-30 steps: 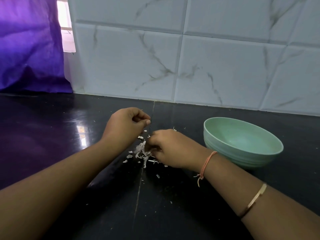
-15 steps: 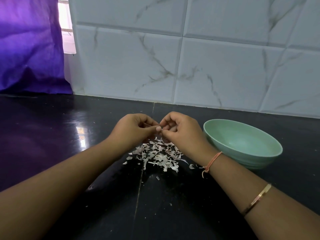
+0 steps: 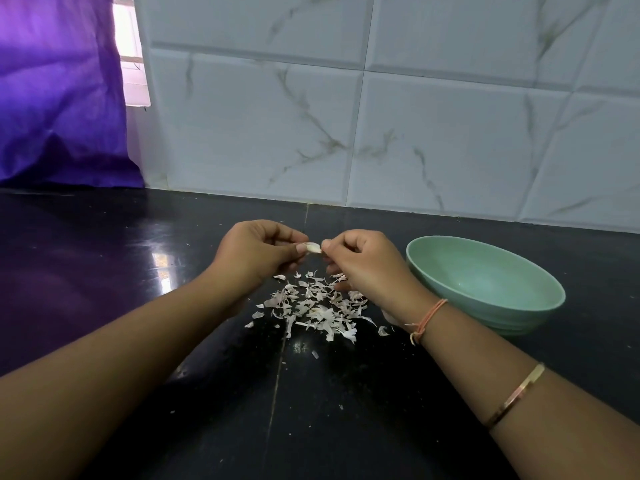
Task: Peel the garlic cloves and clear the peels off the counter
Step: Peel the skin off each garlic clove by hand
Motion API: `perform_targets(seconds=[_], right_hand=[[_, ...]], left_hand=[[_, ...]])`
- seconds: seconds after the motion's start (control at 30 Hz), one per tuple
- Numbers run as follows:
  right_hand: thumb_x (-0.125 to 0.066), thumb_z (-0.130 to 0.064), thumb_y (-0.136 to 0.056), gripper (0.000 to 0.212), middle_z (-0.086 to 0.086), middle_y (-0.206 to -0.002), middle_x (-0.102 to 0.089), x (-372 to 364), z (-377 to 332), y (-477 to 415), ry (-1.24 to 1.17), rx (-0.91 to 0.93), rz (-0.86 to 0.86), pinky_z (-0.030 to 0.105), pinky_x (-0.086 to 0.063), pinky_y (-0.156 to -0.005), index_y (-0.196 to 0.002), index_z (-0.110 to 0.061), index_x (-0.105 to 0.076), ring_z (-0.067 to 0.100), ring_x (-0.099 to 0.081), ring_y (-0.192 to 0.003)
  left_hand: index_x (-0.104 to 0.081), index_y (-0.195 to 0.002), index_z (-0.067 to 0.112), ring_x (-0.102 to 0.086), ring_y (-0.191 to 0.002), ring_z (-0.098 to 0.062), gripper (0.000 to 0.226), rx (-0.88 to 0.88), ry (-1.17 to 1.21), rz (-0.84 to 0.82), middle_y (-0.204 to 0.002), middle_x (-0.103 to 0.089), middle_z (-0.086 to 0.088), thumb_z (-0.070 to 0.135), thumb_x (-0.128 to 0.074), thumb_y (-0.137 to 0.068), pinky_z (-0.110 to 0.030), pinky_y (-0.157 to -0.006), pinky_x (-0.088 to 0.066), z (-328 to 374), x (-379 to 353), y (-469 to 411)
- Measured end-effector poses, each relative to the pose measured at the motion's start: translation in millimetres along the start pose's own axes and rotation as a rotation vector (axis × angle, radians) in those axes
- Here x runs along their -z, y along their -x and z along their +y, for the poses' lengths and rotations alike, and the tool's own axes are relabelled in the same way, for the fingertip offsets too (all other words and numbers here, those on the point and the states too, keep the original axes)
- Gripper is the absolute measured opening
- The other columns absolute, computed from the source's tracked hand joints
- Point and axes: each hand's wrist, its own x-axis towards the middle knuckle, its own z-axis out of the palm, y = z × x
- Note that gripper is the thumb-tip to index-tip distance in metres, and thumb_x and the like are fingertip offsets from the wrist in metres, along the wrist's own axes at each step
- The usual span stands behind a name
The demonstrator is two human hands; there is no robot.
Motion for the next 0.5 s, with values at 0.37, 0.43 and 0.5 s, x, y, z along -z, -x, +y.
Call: perform_targets(seconds=[0.37,0.43,0.5], right_hand=[[-0.057,-0.011,-0.091,0.014,0.002,-0.065,-0.059,-1.5,0.2,-1.3,-0.053,0.044,0.028,0.032,-0.055,-0.062,-0.080,-0.006,-0.063,0.010,-0.056,-0.051],[-0.055,-0.009,-0.092,0.017,0.003,-0.065,-0.059,-2.6,0.3,-1.9,-0.130,0.011,0.022,0.038,-0.055,-0.068,-0.076,-0.007,-0.061,0.010,-0.056,-0.053],[-0.053,-0.006,-0.092,0.021,0.004,-0.065,-0.058,-2.6,0.0,-2.8,-0.214,-0.028,0.020,0.037,-0.054,-0.067,-0.073,-0.009,-0.060,0.011,-0.054,-0.054]], left_hand=[[-0.067,-0.079,0.005,-0.057,-0.063,-0.012,0.006,0.100,0.085,-0.094,-0.071,-0.064,-0.008,0.003,-0.062,-0.082,-0.014,-0.058,-0.051,0.2,-2.0,2.5],[-0.066,-0.078,0.003,-0.061,-0.061,-0.010,0.010,0.144,0.181,-0.096,-0.067,-0.066,-0.006,-0.002,-0.059,-0.082,-0.013,-0.061,-0.052,1.6,-2.5,2.8],[-0.066,-0.077,0.001,-0.063,-0.056,-0.007,0.012,0.168,0.264,-0.097,-0.062,-0.067,-0.004,-0.005,-0.057,-0.082,-0.013,-0.061,-0.052,3.6,-3.8,3.5]])
